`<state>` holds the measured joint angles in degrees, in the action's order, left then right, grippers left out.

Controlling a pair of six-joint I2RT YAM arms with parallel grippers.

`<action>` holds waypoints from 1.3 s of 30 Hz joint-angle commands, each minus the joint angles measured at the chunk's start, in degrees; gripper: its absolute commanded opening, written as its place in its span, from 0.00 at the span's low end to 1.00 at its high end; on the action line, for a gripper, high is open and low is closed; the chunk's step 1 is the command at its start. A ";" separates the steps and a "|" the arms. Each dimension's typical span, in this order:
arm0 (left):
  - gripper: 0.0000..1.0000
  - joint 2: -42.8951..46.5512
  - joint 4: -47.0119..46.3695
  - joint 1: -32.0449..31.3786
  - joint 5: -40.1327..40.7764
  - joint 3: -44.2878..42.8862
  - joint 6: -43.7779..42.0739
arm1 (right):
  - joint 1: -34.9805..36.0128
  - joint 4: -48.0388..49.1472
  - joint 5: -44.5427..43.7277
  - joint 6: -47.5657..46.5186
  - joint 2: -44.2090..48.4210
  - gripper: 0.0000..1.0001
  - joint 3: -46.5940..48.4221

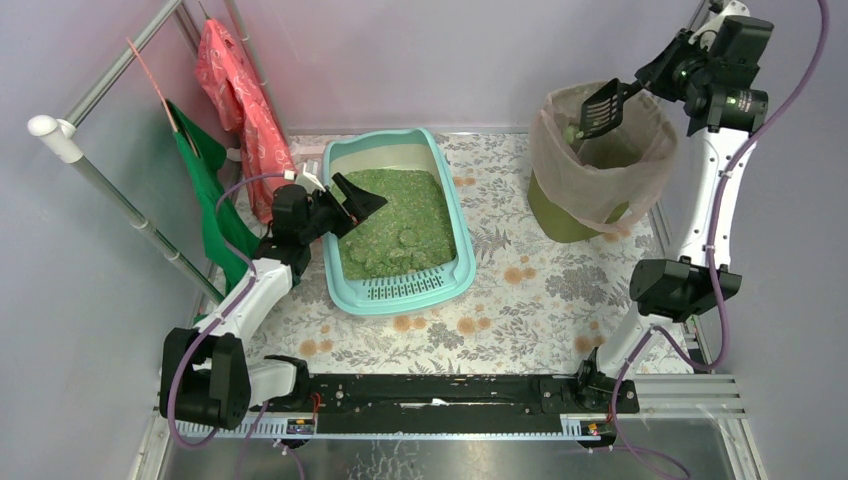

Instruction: Clean the litter box

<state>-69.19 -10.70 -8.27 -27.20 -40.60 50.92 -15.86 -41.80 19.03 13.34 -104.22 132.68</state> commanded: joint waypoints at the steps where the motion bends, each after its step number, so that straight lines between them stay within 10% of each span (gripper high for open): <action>1: 0.99 -0.84 -4.21 -0.25 -1.90 0.10 0.94 | 3.78 -1.82 -10.85 -7.24 0.74 0.00 5.63; 11: 0.99 -1.12 -4.24 -0.22 -1.96 -0.01 0.98 | 9.06 -3.19 -22.14 -13.87 -0.23 0.00 7.02; 39: 0.99 -0.58 -3.81 -0.23 -1.38 0.96 0.50 | 17.36 7.24 -0.08 -2.07 -2.97 0.00 -6.64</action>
<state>-69.87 -11.20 -8.27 -28.12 -40.23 51.90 0.71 -40.34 10.41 6.39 -107.44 123.81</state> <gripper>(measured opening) 0.986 0.205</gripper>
